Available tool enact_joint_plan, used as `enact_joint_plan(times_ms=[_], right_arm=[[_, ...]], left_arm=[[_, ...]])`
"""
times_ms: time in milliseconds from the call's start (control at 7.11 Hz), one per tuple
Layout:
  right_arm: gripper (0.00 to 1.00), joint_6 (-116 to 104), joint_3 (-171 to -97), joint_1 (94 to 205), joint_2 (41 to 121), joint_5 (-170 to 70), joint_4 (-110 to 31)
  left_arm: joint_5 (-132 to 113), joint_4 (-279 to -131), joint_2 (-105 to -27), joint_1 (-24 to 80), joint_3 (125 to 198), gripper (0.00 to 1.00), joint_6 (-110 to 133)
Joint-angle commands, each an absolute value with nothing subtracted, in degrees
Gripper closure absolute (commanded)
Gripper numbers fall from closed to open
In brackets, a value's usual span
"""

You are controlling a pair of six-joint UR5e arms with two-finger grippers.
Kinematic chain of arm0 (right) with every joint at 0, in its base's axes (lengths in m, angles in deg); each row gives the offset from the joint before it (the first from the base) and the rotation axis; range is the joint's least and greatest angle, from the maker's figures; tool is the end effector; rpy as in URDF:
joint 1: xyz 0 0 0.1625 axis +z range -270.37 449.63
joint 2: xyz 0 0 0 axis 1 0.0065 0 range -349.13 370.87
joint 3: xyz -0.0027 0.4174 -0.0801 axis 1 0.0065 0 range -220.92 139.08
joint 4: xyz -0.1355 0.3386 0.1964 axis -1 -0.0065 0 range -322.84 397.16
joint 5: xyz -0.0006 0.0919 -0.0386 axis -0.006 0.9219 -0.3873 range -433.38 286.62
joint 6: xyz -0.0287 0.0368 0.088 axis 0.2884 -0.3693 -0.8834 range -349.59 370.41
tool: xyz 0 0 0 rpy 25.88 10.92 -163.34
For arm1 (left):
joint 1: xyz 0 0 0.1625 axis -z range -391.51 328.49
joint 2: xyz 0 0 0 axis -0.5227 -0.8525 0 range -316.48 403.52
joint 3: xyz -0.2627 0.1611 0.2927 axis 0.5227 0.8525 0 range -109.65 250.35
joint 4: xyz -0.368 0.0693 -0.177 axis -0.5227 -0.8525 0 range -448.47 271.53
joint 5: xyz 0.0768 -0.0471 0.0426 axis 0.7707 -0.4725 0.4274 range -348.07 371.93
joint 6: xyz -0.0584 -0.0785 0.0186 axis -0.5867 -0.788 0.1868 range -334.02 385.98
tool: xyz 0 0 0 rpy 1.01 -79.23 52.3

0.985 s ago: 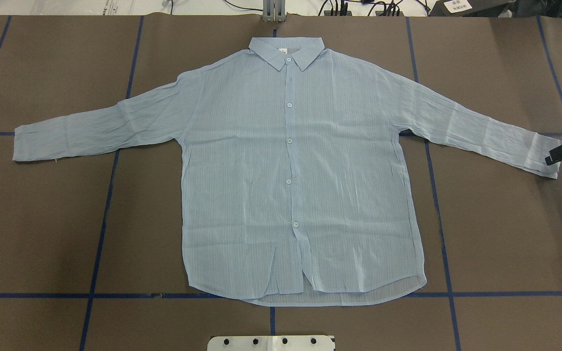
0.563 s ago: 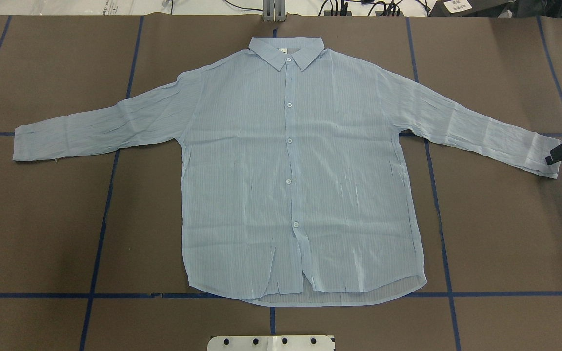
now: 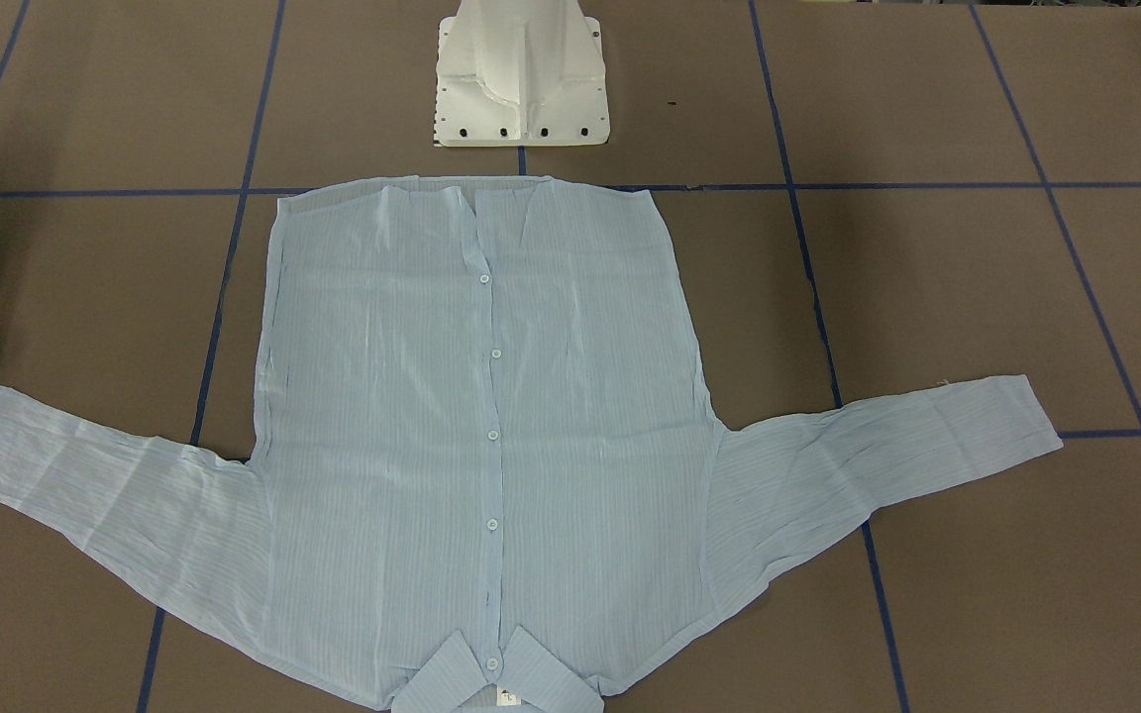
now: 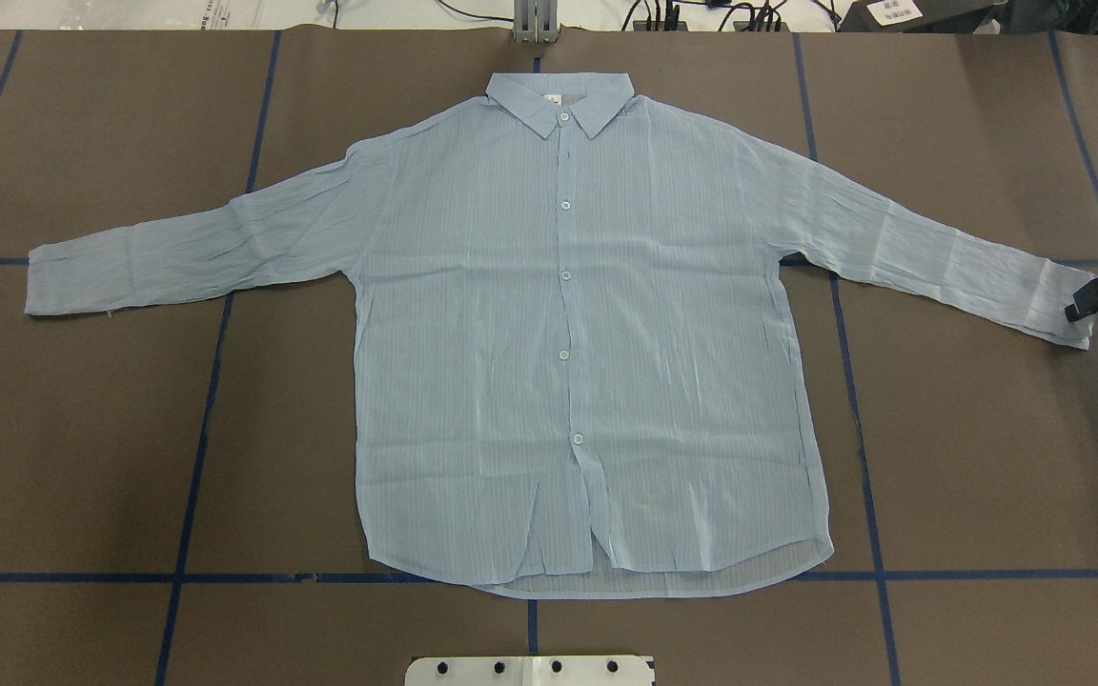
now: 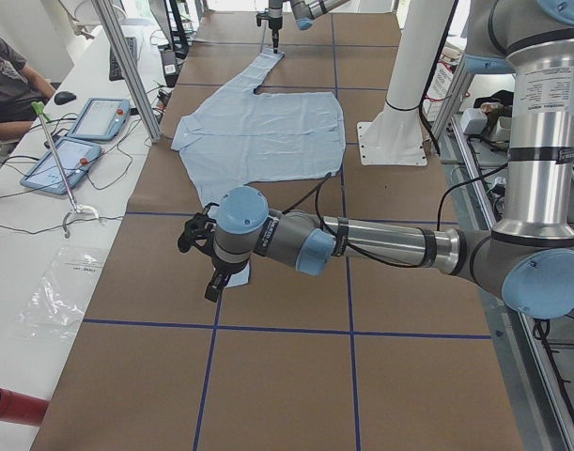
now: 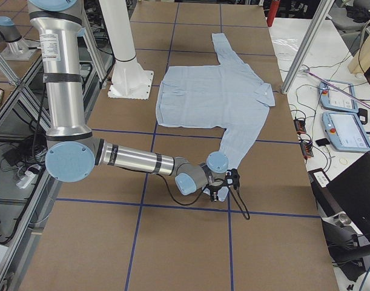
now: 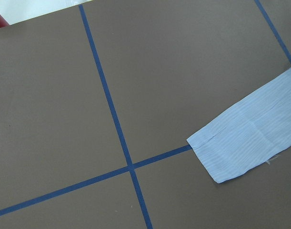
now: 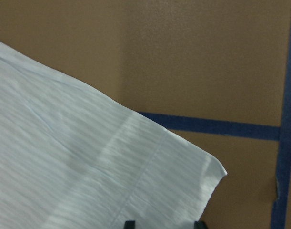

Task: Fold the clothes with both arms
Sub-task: 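Grasp the sleeve cuff nearest the right gripper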

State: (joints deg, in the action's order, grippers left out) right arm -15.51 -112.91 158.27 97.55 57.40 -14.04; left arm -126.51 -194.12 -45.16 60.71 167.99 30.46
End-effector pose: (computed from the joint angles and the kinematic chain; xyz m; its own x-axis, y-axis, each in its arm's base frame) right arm -0.1279 -0.5145 0.7144 0.6922 -0.1001 0.7148 0.0333 0.9937 0.1069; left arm -0.0780 -0.4946 0.5682 0.6746 0.3255 -0.6626 -0.0168 0.9041 0.4271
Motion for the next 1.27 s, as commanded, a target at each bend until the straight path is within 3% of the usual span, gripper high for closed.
enact_joint_plan(times_ms=[0, 141, 563, 703, 844, 1125], right_arm=[[0.87, -15.43, -113.17, 158.18, 97.44, 57.4, -14.08], [1.0, -15.43, -113.6, 158.18, 97.26, 57.49, -14.08], [0.96, -15.43, -114.48, 158.36, 98.05, 57.14, -13.82], [0.54, -15.43, -114.22, 158.27, 98.05, 57.14, -13.82], [0.3, -15.43, -114.31, 158.27, 98.14, 57.57, -13.9], [0.26, -15.43, -114.13, 158.27, 98.14, 57.66, -14.17]], left_arm=[[-126.5, -194.12, -45.16, 60.69, 167.91, 0.0, 30.46], [-126.5, -194.12, -45.16, 60.68, 167.91, 0.0, 30.46], [-126.5, -194.29, -45.07, 60.69, 167.12, 0.0, 30.46], [-126.68, -194.29, -45.16, 60.68, 167.12, 0.0, 30.55], [-126.68, -194.29, -45.16, 60.68, 167.12, 0.0, 30.55], [-126.68, -194.29, -45.16, 60.68, 167.12, 0.0, 30.55]])
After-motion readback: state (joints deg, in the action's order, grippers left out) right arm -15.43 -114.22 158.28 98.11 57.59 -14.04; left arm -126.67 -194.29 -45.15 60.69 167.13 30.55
